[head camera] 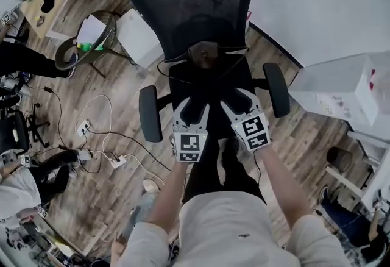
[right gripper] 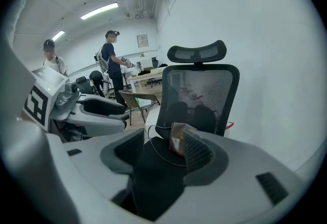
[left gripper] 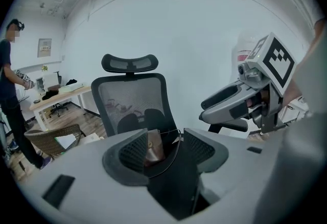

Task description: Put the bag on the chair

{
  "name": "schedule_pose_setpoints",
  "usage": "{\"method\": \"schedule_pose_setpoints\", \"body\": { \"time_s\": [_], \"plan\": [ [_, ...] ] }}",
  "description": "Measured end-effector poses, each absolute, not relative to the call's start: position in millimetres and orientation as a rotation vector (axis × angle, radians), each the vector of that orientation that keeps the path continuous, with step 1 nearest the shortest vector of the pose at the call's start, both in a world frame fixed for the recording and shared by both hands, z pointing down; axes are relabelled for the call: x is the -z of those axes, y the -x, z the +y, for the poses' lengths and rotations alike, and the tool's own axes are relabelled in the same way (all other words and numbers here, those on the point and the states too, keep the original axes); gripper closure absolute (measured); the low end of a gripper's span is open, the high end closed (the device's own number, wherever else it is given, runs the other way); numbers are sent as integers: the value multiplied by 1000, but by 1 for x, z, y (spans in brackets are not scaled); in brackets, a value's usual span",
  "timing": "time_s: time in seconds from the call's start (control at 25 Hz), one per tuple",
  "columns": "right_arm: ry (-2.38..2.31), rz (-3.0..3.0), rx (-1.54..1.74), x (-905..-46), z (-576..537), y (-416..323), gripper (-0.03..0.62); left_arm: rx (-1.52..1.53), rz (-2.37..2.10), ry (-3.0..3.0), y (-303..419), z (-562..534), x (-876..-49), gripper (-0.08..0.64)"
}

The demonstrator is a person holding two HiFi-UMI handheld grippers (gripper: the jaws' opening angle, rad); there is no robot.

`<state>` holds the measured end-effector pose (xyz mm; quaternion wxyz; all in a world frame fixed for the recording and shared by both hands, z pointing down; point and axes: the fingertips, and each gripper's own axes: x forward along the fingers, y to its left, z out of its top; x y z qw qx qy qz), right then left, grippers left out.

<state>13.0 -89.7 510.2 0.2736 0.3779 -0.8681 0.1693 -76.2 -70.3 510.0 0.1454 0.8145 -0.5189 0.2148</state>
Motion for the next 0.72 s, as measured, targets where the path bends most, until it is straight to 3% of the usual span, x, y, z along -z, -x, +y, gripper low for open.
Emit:
{"method": "schedule_pose_setpoints", "body": {
  "time_s": [0.72],
  "plan": [
    [-992,-2488,-381,-421,34,-47,422,-467,-1579,-2318,31,58,-428,356]
  ]
}}
